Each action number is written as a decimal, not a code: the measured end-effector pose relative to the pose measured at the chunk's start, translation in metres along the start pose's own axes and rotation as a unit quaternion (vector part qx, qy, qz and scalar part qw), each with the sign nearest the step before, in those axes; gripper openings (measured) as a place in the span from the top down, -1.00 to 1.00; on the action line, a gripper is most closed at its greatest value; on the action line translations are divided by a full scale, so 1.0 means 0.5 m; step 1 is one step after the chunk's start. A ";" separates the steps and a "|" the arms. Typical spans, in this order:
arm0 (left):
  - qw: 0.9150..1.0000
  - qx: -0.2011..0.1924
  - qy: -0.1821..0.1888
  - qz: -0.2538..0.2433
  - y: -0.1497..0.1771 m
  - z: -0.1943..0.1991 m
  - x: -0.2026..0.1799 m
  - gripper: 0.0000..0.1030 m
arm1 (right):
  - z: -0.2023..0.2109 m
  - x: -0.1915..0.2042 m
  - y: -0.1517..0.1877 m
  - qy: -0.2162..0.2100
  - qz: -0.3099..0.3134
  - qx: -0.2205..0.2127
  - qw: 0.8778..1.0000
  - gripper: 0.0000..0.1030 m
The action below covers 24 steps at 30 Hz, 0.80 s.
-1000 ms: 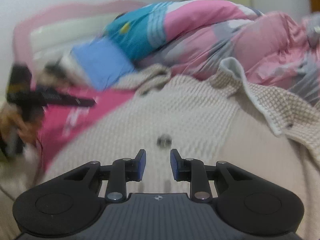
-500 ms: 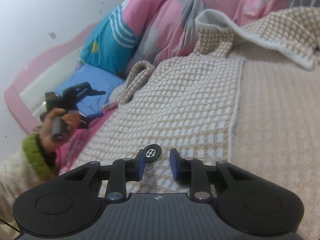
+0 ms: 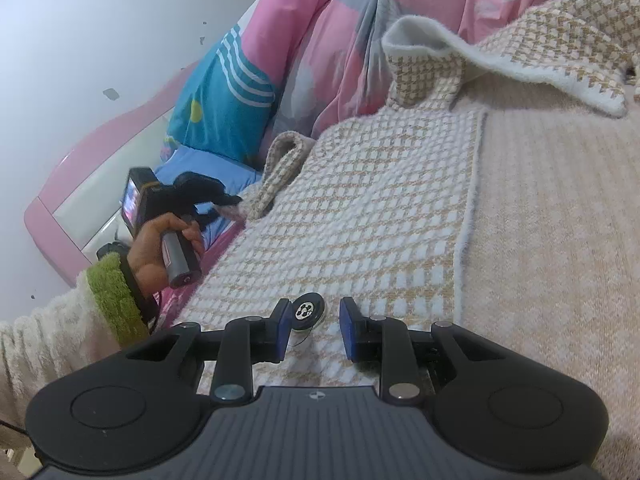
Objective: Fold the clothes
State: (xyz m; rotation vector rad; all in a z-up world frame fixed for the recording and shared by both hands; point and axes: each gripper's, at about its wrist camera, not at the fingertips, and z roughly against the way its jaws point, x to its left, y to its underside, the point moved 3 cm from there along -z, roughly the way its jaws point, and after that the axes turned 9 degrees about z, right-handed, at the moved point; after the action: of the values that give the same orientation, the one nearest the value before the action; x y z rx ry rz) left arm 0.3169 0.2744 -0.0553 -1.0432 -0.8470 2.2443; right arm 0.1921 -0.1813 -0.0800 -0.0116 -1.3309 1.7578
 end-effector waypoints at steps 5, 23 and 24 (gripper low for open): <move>0.993 -0.112 -0.001 -0.032 -0.136 0.108 0.001 0.83 | 0.002 -0.002 0.001 -0.001 -0.001 -0.002 1.000 0.48; 0.969 -0.158 -0.168 -0.084 -0.224 0.160 0.312 0.81 | -0.003 -0.001 -0.001 0.002 0.000 0.001 1.000 0.48; 0.968 -0.152 -0.177 -0.093 -0.215 0.153 0.321 0.80 | -0.003 -0.002 0.000 0.002 -0.001 0.001 1.000 0.48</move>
State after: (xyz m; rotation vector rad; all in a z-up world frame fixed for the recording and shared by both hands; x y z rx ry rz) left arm 0.1849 0.4297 -0.0155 -0.6557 -1.4149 2.2146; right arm 0.1934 -0.1810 -0.0810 -0.0126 -1.3263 1.7574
